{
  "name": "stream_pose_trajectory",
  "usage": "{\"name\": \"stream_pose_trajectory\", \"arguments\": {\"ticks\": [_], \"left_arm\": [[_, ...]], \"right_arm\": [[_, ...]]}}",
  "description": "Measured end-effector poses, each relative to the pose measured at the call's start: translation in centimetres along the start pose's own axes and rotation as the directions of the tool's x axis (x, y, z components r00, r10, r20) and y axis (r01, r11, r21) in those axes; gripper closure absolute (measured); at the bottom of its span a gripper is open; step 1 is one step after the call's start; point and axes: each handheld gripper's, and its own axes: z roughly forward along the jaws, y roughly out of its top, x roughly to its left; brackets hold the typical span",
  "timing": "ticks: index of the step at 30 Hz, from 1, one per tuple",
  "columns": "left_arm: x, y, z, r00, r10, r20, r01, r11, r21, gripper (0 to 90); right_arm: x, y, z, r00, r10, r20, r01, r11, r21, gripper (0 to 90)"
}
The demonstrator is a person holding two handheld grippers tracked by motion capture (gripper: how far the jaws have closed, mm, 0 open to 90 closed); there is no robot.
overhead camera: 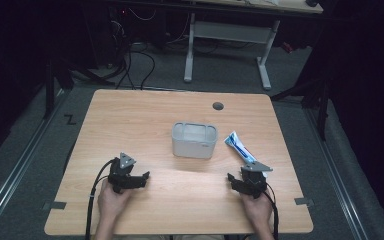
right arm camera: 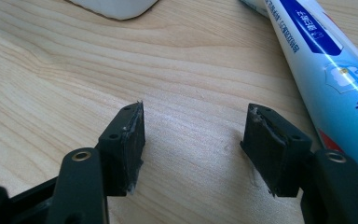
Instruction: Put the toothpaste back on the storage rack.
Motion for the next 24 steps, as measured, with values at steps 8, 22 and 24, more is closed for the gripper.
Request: {"name": "stream_pose_trajectory", "arguments": {"ticks": [8, 22, 24], "left_arm": [[0.0, -0.01, -0.03, 1.0, -0.001, 0.0, 0.001, 1.0, 0.002, 15.8], [0.05, -0.03, -0.06, 1.0, -0.004, -0.002, 0.004, 1.0, 0.0, 16.5], [0.07, -0.02, -0.07, 1.0, -0.003, -0.004, 0.003, 1.0, 0.0, 16.6]], "right_arm": [[-0.02, 0.02, 0.04, 1.0, -0.002, -0.001, 0.002, 1.0, 0.002, 36.5], [0.07, -0.02, 0.0, 1.0, 0.007, 0.005, -0.007, 1.0, 0.002, 37.0], [0.12, -0.03, -0.04, 0.9998, 0.018, 0.009, -0.018, 1.0, 0.001, 38.5]]}}
